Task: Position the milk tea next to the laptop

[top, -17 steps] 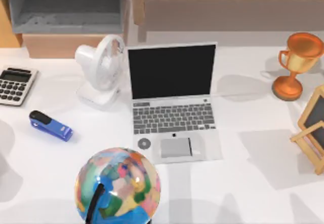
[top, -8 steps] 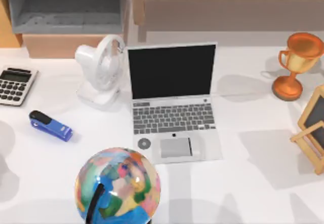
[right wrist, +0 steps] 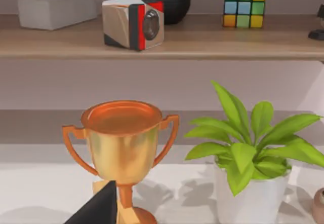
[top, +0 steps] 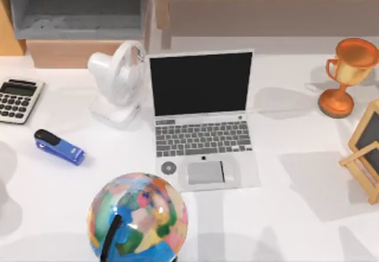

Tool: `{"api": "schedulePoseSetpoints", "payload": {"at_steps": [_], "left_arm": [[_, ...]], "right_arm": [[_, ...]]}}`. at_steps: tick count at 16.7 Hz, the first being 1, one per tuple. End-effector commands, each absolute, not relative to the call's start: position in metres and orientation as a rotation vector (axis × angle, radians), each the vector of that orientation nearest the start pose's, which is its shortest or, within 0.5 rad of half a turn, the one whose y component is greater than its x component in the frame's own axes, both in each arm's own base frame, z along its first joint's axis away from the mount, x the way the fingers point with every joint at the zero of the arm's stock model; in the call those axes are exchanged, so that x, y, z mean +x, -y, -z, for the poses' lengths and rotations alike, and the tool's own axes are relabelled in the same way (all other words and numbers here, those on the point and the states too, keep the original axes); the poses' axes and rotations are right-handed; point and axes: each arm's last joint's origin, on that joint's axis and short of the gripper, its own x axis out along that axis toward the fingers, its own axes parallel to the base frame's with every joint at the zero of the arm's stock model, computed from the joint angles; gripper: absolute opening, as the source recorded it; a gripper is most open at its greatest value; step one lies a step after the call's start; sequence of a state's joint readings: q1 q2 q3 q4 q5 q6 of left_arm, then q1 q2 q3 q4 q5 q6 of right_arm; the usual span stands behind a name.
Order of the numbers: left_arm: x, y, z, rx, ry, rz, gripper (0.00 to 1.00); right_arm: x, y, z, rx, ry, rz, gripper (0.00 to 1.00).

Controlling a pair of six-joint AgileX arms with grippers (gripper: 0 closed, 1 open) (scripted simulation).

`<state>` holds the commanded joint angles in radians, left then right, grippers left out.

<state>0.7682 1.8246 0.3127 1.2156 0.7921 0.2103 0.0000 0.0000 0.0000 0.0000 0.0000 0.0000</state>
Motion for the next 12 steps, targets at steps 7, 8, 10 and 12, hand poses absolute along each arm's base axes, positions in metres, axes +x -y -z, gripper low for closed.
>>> {"api": "schedulePoseSetpoints", "payload": {"at_steps": [7, 8, 10, 12], "left_arm": [[0.1954, -0.1595, -0.0873, -0.008, -0.2, 0.026, 0.0], [0.1955, -0.1597, -0.088, -0.007, -0.199, 0.026, 0.0], [0.1957, -0.1598, -0.0919, -0.006, -0.198, 0.026, 0.0], [0.1955, -0.1596, -0.0959, -0.007, -0.199, 0.026, 0.0]], "right_arm": [[0.1057, 0.0012, -0.16, 0.0, 0.0, 0.0, 1.0], [0.1057, 0.0012, -0.16, 0.0, 0.0, 0.0, 1.0], [0.1057, 0.0012, -0.16, 0.0, 0.0, 0.0, 1.0], [0.1057, 0.0012, -0.16, 0.0, 0.0, 0.0, 1.0]]}}
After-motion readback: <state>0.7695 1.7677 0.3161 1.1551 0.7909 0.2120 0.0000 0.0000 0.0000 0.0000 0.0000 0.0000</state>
